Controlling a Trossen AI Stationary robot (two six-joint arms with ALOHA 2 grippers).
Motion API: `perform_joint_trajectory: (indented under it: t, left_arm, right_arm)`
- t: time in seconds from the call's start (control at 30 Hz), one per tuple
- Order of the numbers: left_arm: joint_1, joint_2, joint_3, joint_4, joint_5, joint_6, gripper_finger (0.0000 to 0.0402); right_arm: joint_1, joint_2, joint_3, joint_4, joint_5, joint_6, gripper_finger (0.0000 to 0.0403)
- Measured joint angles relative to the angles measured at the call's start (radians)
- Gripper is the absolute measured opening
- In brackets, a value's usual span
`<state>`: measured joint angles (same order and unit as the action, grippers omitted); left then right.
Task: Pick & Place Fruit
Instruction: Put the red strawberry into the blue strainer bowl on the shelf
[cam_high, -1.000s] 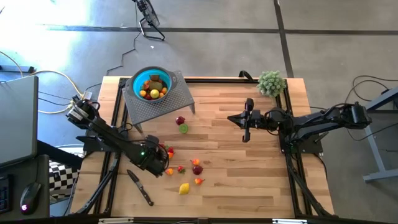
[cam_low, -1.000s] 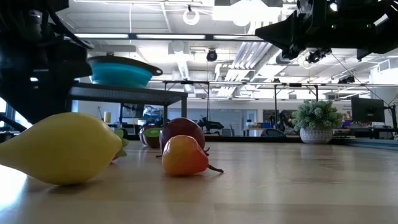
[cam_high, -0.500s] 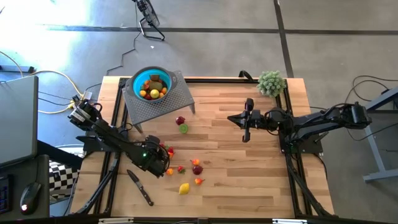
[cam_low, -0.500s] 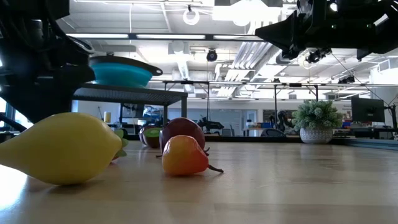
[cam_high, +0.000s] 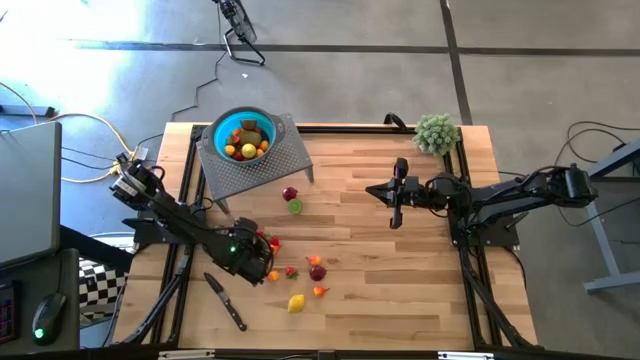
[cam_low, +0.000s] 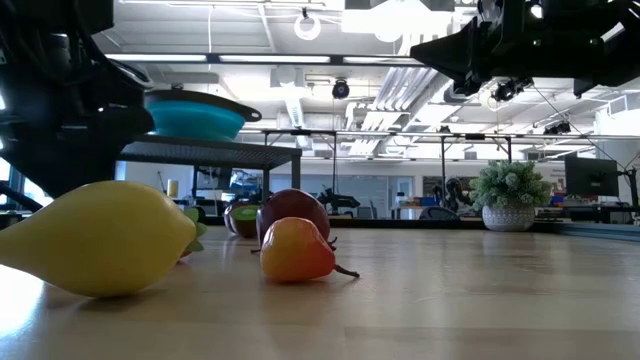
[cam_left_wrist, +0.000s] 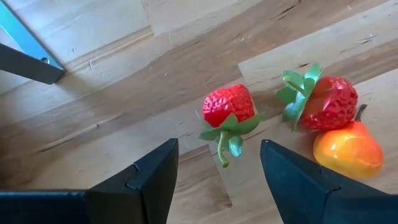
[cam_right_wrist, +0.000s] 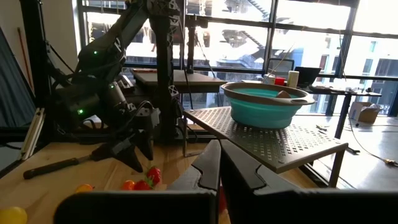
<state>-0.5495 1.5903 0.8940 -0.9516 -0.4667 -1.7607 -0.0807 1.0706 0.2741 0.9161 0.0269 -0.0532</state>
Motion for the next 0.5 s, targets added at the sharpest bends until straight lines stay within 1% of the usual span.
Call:
perform_joint_trajectory:
  t: [0.17, 0.5]
  left_arm:
    - [0.000, 0.019, 0.000, 0.027, 0.000, 0.003, 0.0222]
    - [0.000, 0.018, 0.000, 0.007, 0.004, 0.023, 0.0222]
  right_arm:
    - [0.000, 0.000, 0.000, 0.000, 0.000, 0.000, 0.0003]
    - [0.000, 0.000, 0.000, 0.000, 0.000, 0.000, 0.0002]
